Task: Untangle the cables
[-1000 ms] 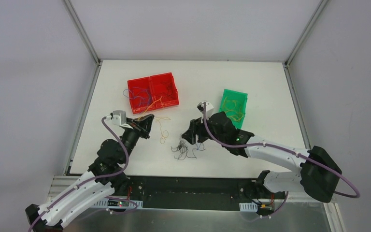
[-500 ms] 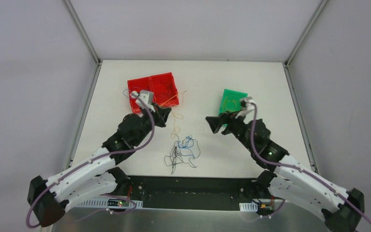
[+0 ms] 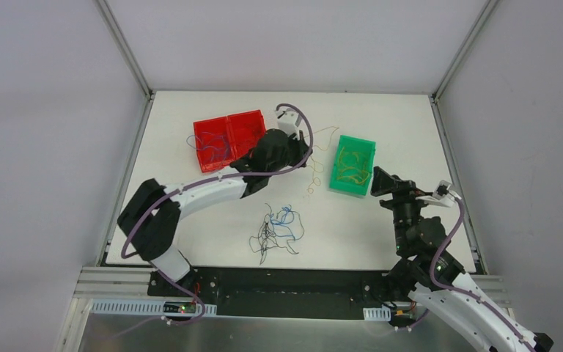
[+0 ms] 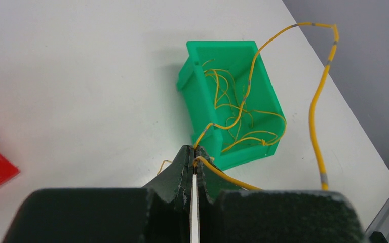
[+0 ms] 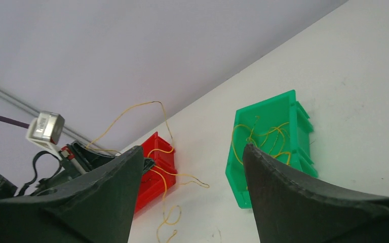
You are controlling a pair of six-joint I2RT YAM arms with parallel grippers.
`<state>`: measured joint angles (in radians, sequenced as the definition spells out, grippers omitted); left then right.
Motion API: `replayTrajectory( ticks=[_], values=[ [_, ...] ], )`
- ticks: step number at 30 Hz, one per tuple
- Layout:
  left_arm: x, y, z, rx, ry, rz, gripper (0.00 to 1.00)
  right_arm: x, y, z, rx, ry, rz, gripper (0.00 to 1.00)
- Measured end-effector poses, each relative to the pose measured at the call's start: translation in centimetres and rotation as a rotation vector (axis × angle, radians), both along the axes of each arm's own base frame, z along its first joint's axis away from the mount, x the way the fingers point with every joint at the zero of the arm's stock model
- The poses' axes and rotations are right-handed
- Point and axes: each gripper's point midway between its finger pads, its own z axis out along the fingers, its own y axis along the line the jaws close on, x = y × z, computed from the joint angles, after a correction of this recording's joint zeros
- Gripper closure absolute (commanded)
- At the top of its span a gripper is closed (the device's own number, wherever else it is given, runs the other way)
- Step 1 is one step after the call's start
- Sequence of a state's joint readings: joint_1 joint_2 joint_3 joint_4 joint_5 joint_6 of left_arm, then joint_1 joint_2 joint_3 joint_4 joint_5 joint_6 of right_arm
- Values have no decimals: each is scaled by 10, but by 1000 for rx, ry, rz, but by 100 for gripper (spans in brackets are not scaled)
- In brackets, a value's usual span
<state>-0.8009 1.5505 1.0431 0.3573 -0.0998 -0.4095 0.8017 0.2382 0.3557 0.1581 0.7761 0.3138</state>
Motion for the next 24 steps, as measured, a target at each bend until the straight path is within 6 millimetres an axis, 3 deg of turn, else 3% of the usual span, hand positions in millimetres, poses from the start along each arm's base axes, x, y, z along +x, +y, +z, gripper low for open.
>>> replayTrajectory(
  ticks=[7,13,19,21,24],
  values=[
    [14,-50,-21,-16,46,-73,100,-1,-12,1,33,-3,-53,26],
    [29,-90,-6,-78,31,-143,100,-3,-15,-2,44,-2,-62,27],
    [49,-116,3,-110,3,-160,100,-3,-18,-7,45,3,-78,27],
    [55,-122,-4,-98,1,-159,100,-4,-21,-6,55,-1,-87,27],
    [70,-131,-30,-24,4,-134,100,-5,-27,-6,74,-5,-115,27]
  ],
)
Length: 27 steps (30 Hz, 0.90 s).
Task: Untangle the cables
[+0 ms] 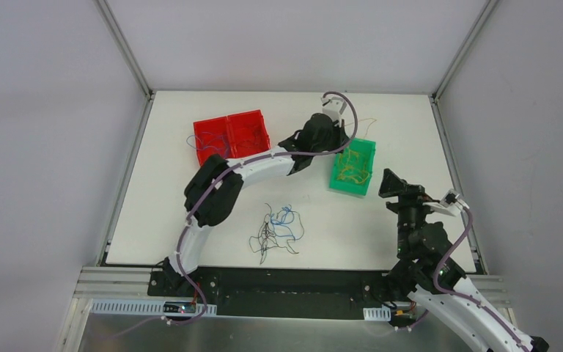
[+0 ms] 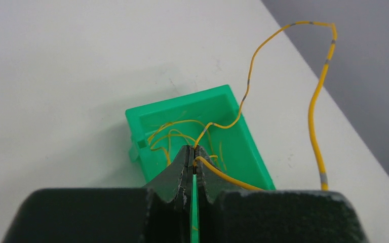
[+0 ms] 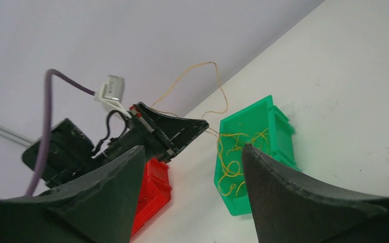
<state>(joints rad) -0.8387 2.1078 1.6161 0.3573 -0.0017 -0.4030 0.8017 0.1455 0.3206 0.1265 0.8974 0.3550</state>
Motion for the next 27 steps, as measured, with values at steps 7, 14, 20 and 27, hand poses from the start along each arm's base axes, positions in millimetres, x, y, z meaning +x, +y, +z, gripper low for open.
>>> replayTrajectory(
  ticks=[7,14,20,27],
  values=[
    [12,-18,-76,209,49,26,100,0,-6,-2,9,4,-32,28],
    [-1,-29,-98,302,75,-9,100,-4,-12,3,35,-19,-41,28],
    [-9,-20,-107,381,115,-24,100,-4,-12,3,35,-18,-44,28],
    [-20,-9,-116,477,193,-43,100,-1,-13,-4,19,7,-61,28]
  ],
)
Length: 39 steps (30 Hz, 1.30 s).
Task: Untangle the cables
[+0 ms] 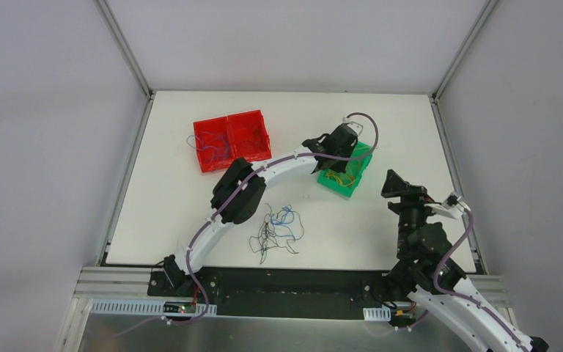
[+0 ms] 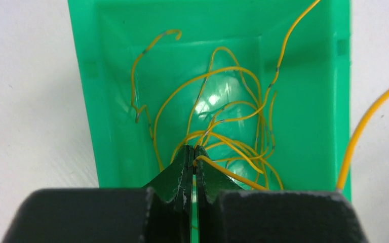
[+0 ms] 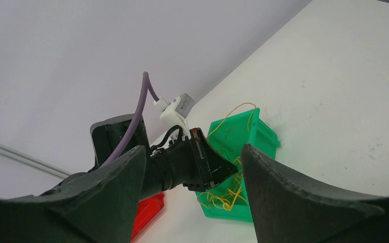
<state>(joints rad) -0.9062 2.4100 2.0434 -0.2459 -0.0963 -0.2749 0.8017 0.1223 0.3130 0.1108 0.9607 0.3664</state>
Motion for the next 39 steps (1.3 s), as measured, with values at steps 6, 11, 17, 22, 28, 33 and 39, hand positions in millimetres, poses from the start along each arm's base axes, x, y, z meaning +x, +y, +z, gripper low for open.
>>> replayTrajectory(
  ticks=[6,11,17,22,28,33,39],
  values=[
    [-13,13,-15,68,63,-7,89,2,-2,-8,-22,32,-24,30],
    [-17,19,-13,90,78,-15,73,5,-3,-14,-47,74,-52,30],
    [-17,20,11,78,50,-24,70,7,-2,-19,-68,97,-55,30],
    [-17,21,37,57,19,-30,68,7,-2,-19,-65,98,-54,30],
    [-16,22,71,17,-24,-37,67,7,-2,-19,-66,98,-54,30],
    [-20,28,106,-21,-61,-31,60,7,-1,-16,-72,103,-52,30],
    [-53,66,147,-55,-67,-30,35,14,17,-12,-131,140,11,24]
  ],
)
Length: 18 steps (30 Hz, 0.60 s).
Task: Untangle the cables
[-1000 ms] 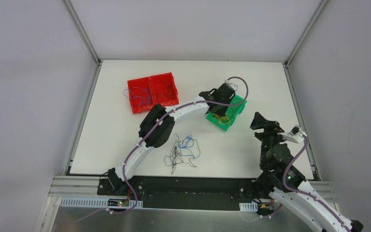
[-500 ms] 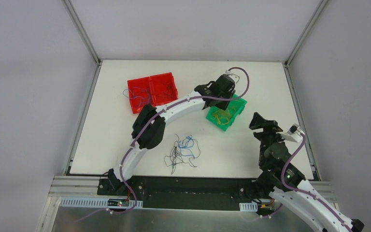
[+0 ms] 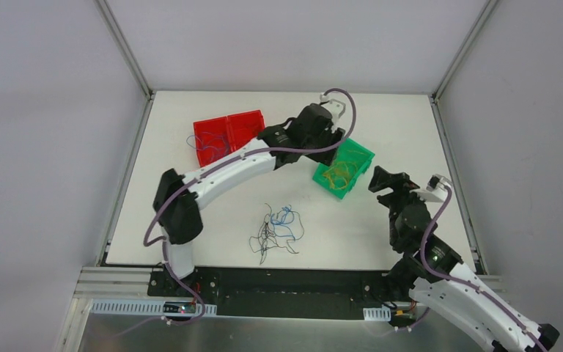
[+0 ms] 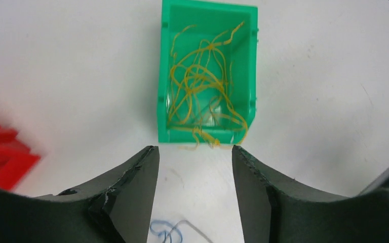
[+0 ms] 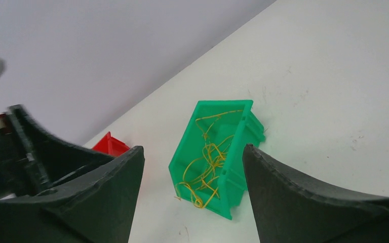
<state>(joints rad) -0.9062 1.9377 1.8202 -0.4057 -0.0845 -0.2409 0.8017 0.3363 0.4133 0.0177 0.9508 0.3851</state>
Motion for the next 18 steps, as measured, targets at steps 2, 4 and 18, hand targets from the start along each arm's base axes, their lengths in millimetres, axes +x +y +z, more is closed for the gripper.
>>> replayTrajectory(
  ticks=[2,4,18],
  values=[
    [-17,20,16,-16,-5,3,25,4,9,0,-39,36,29,23],
    [-32,40,26,-29,-9,8,10,8,18,0,-65,63,55,23],
    [-120,146,-70,148,170,32,18,11,39,-13,-118,125,150,22]
  ],
)
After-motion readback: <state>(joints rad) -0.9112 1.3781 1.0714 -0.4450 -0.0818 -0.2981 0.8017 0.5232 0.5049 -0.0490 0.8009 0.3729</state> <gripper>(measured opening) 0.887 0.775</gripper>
